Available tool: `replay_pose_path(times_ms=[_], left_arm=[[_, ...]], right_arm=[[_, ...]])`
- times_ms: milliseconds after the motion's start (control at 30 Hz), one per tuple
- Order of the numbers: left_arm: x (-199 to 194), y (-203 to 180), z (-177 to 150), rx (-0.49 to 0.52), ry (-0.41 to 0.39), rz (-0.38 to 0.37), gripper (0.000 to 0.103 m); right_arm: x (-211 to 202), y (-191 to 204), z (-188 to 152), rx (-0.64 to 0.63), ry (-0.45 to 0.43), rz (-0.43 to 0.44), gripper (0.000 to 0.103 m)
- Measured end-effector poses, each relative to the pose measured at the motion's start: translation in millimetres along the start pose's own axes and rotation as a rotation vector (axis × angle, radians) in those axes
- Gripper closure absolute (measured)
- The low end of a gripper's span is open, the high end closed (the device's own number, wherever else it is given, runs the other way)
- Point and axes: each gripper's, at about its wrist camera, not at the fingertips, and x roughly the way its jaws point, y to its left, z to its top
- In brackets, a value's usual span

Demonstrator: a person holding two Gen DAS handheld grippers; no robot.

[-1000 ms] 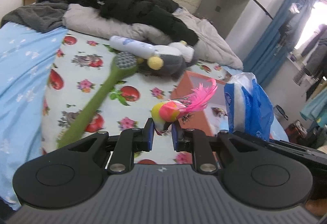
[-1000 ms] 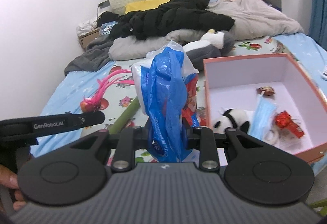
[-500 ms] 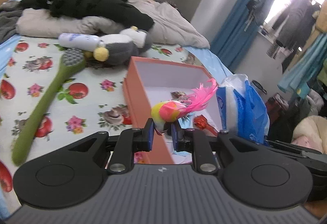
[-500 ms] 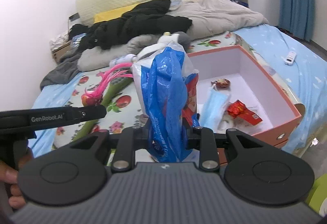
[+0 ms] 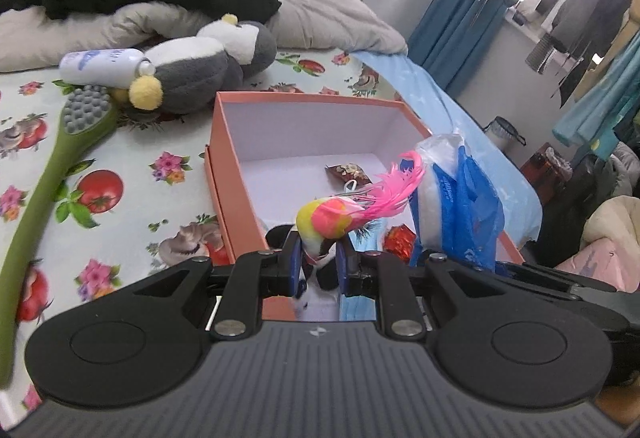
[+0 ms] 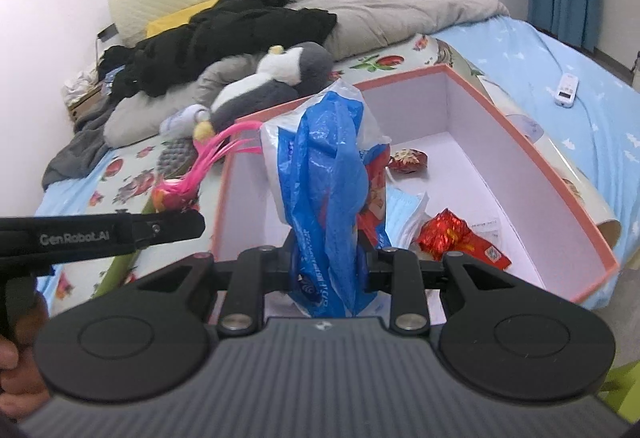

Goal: Organize soft objects
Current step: 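Carry the feather toy and blue bag with both tools over the orange box, then open the left tool over the box while the right tool releases the bag, then withdraw both open tools from the orange box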

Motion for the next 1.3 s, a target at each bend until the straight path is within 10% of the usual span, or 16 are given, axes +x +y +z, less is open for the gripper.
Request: replay_pose_path(times_ms=[500,667,767,1300], left_arm=[[100,10,43,0.052,0.09,0.031,0.082],[104,16,44,0.039,0.085,0.034,0.077],[98,15,44,0.036,0.068,0.029,0.055],[-29,-11,50,0.113,-0.078,-0.042,0.055]], right_arm=[[78,-35,28,0.0,0.062,-0.059,0.071],[82,-37,25,0.001,0.07,-0.078,0.055],[76,-38,24,0.007,0.06,-0.076,0.035],[-44,0,36,0.014,-0.135,-0.061,0.035]])
